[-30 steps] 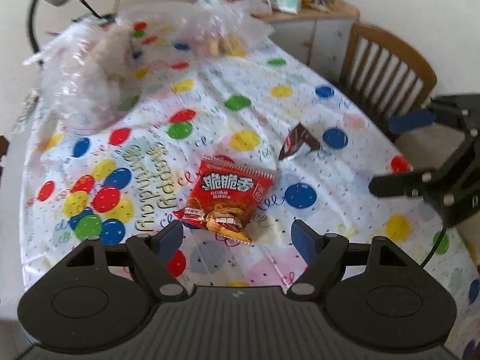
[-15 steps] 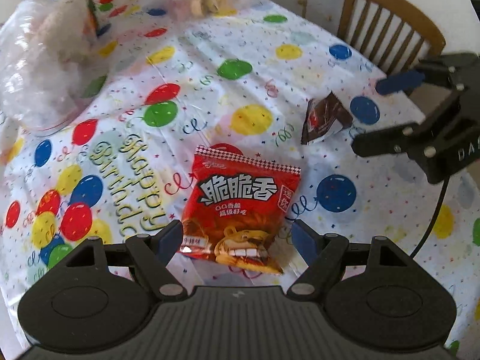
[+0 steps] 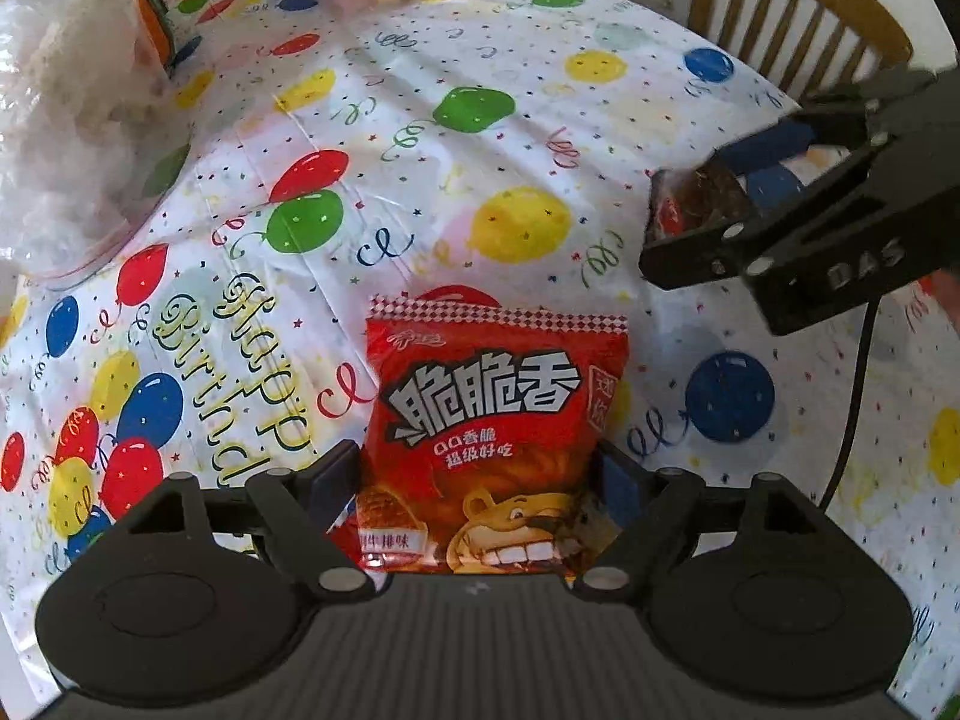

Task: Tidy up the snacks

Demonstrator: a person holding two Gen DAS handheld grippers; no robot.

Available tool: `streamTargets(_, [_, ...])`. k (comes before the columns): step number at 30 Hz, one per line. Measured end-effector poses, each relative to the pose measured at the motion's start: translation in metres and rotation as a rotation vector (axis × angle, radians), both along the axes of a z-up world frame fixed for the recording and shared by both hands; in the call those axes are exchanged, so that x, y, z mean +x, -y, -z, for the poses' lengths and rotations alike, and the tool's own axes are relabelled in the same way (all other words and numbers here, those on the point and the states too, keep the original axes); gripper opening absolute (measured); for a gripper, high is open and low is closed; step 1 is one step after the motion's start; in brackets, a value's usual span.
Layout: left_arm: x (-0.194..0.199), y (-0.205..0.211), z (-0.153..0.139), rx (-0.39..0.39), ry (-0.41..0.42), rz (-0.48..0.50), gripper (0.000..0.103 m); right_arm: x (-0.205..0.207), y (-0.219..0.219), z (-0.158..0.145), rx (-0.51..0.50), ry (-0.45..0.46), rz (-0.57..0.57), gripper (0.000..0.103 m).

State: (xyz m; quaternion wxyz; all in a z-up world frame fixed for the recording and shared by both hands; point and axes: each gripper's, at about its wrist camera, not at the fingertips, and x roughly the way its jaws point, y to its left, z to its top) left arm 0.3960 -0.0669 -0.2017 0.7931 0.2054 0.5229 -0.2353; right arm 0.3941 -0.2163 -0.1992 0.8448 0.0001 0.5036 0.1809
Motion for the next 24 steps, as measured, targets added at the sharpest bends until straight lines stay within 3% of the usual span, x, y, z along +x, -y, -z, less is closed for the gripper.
streamTargets(7, [0.007, -0.006, 0.003, -0.058, -0.035, -0.093, 0.082, 0.004, 0.001, 0.013, 0.006, -0.024, 0.037, 0.078])
streamTargets(11, [0.005, -0.005, 0.001, -0.061, -0.032, -0.130, 0.075, 0.003, 0.001, 0.012, 0.005, -0.013, 0.039, 0.066])
streamTargets(16, [-0.002, -0.006, -0.001, -0.058, -0.014, -0.192, 0.073, 0.001, 0.002, 0.010, 0.021, -0.016, 0.047, 0.034])
streamTargets(24, [-0.025, -0.016, -0.016, -0.105, 0.002, -0.301, 0.073, -0.013, 0.002, 0.001, 0.021, -0.021, 0.072, 0.030])
